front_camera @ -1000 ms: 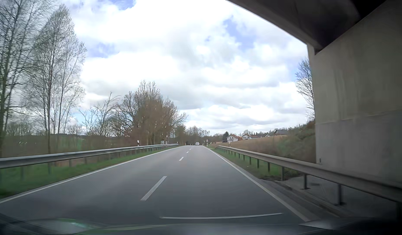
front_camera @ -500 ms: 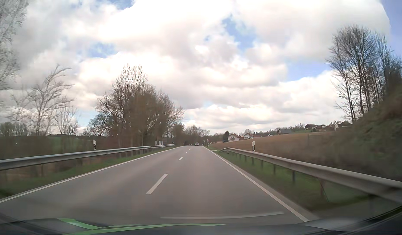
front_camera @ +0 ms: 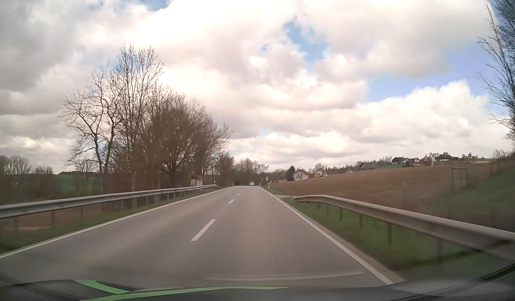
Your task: Follow the waypoints while adhering to traffic rules and regulations
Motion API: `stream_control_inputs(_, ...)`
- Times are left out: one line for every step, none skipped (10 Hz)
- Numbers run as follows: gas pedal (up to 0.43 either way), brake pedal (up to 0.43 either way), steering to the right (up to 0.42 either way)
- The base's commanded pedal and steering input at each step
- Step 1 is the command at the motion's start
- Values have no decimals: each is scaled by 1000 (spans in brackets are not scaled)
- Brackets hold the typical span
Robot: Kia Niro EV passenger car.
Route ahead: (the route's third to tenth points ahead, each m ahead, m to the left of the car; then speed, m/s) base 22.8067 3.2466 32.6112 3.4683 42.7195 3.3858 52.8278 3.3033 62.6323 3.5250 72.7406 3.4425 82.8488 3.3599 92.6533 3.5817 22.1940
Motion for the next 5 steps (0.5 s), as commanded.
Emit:
stream_control_inputs(0,0,0)
stream_control_inputs(0,0,0)
stream_control_inputs(0,0,0)
stream_control_inputs(0,0,0)
stream_control_inputs(0,0,0)
